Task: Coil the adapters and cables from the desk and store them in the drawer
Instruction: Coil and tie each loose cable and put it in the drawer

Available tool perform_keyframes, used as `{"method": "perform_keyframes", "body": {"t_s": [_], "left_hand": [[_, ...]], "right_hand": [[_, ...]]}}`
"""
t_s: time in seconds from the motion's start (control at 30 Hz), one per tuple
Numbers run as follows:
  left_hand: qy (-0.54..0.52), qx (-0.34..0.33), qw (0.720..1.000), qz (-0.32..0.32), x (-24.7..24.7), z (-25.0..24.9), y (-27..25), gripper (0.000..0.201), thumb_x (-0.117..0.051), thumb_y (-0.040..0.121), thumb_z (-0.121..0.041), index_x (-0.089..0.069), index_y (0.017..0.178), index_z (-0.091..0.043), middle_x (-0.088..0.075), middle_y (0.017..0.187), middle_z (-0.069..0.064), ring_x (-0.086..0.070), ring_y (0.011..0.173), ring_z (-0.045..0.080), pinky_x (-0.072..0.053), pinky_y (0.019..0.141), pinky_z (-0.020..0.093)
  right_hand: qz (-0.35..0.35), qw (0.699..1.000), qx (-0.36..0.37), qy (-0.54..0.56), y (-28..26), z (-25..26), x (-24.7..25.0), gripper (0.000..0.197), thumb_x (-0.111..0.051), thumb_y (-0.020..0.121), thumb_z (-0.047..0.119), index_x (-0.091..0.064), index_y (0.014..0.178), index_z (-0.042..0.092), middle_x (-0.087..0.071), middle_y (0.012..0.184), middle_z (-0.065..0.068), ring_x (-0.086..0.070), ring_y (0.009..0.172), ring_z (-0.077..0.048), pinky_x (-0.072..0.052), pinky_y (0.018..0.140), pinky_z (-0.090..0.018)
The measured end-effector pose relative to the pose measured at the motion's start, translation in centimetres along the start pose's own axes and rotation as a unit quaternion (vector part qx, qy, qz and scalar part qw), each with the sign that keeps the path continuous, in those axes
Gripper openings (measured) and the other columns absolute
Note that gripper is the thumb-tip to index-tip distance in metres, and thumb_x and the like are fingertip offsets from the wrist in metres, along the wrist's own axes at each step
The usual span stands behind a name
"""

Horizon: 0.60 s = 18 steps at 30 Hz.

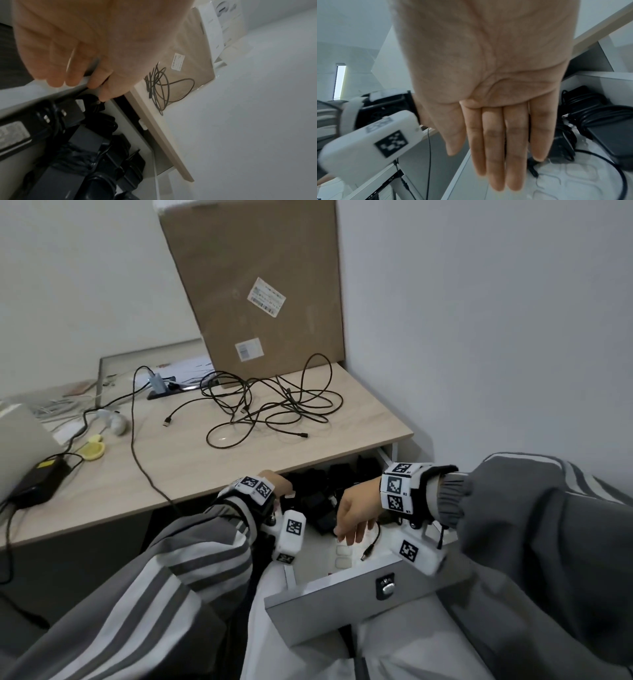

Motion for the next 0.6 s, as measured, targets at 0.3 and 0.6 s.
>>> {"method": "perform_keyframes", "body": {"t_s": [0.3,0.6], "left_hand": [[-0.163,-0.063,0.984,0.021,7.2,-3.0,-0.4,0.012,-0.051,0.096,-0.01,-0.054,0.085,-0.007,-0.062,0.081,0.005,-0.059,0.067,0.014,-0.046,0.06,0.023],[-0.22,-0.112,0.959,-0.138,15.9,-3.1,5.6,0.008,-0.055,0.091,-0.007,-0.063,0.093,-0.009,-0.065,0.089,0.008,-0.059,0.064,0.01,-0.044,0.054,0.02]], "right_hand": [[-0.168,0.984,0.05,-0.035,2.1,4.4,8.7,0.014,-0.056,0.091,0.02,-0.068,0.091,0.012,-0.073,0.092,-0.008,-0.062,0.062,-0.004,-0.043,0.056,-0.018],[-0.377,0.914,0.038,-0.143,3.8,10.2,22.7,0.014,-0.059,0.086,0.012,-0.069,0.096,0.01,-0.069,0.098,-0.005,-0.063,0.089,-0.02,-0.046,0.076,-0.025]]}}
Point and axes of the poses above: each hand's wrist, its own y-axis towards the middle knuckle, its own x-axis out of the back of the hand, z = x × y, the point moved 7 cm from there along y, towards the middle knuckle
